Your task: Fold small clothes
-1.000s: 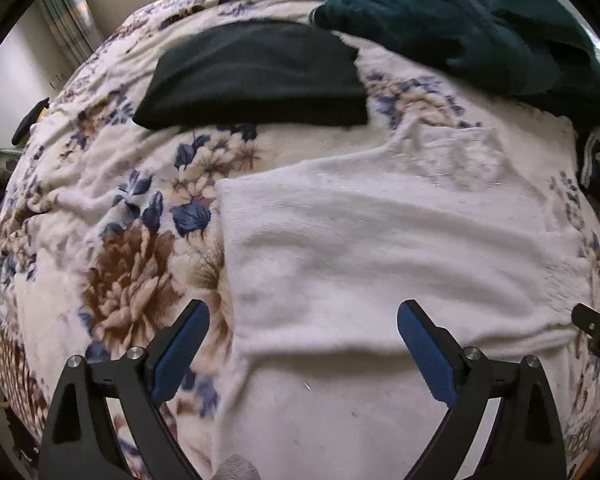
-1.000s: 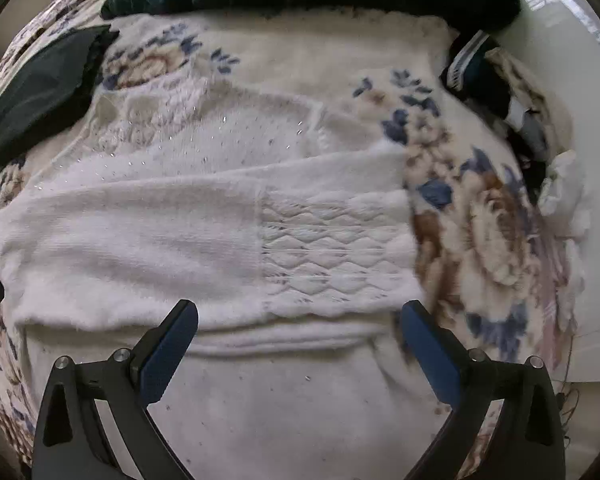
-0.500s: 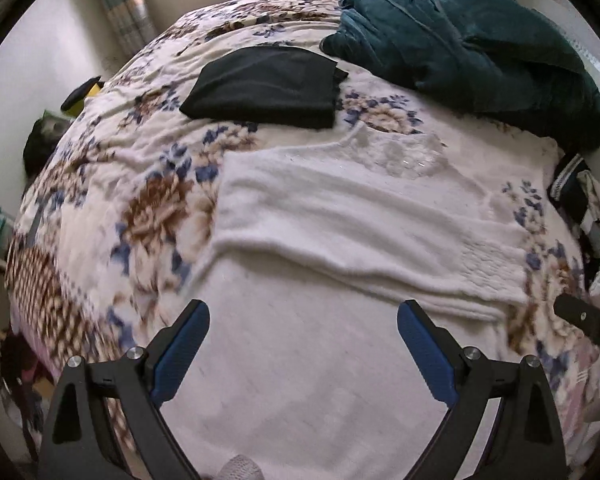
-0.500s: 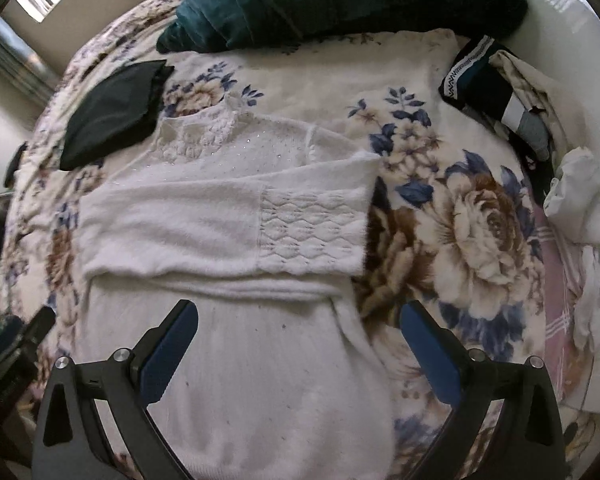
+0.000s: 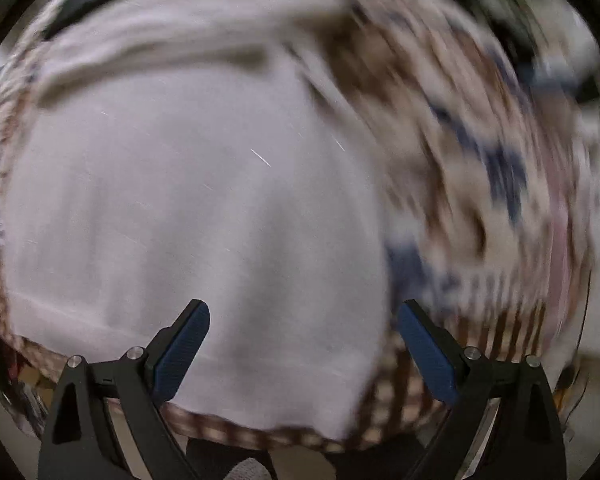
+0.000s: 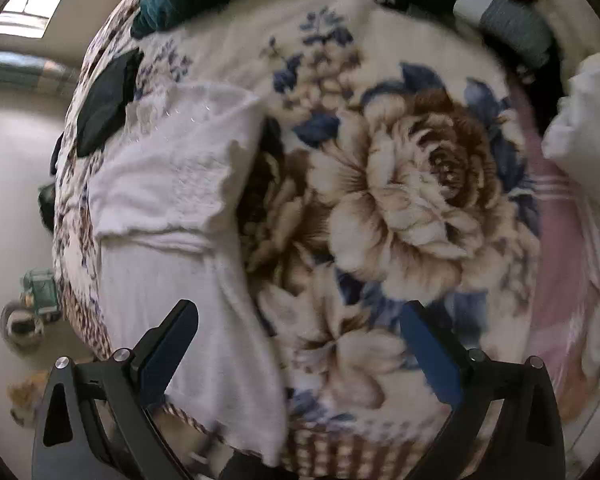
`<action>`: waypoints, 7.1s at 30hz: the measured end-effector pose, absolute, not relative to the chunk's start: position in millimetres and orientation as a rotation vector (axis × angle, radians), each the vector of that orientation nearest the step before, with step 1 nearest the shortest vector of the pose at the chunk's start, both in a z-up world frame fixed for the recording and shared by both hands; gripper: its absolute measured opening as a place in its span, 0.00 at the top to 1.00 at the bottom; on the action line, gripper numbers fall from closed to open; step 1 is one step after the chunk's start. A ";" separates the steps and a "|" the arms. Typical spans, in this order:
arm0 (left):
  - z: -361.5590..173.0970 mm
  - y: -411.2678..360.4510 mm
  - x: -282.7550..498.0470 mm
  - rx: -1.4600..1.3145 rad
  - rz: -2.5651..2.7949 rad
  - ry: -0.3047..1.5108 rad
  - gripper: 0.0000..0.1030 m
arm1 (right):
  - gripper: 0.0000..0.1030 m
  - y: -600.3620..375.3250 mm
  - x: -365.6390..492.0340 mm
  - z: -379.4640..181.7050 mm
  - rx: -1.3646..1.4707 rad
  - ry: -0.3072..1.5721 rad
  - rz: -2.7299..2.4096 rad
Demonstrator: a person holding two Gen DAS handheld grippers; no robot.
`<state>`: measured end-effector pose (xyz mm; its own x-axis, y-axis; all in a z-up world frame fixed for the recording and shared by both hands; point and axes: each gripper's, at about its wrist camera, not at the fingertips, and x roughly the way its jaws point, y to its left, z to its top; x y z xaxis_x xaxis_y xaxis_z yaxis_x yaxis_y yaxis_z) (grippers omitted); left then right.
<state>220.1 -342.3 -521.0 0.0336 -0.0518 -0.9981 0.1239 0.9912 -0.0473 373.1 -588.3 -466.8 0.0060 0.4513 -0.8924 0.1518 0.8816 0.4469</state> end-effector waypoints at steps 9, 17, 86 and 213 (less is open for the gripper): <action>-564.9 -363.9 201.3 0.105 -0.072 1.478 0.33 | 0.01 -557.8 433.6 -546.2 0.676 1.589 0.471; -536.2 -333.3 196.4 0.012 -0.090 1.364 0.91 | 0.06 -518.1 493.5 -575.4 0.794 1.557 0.487; -514.0 81.6 547.0 -0.485 -0.073 1.286 0.92 | 0.41 -255.4 586.6 -503.0 0.347 1.477 0.134; -487.0 143.5 575.2 -1.029 -0.393 1.146 0.53 | 0.31 -252.4 571.7 -458.7 0.819 1.128 0.215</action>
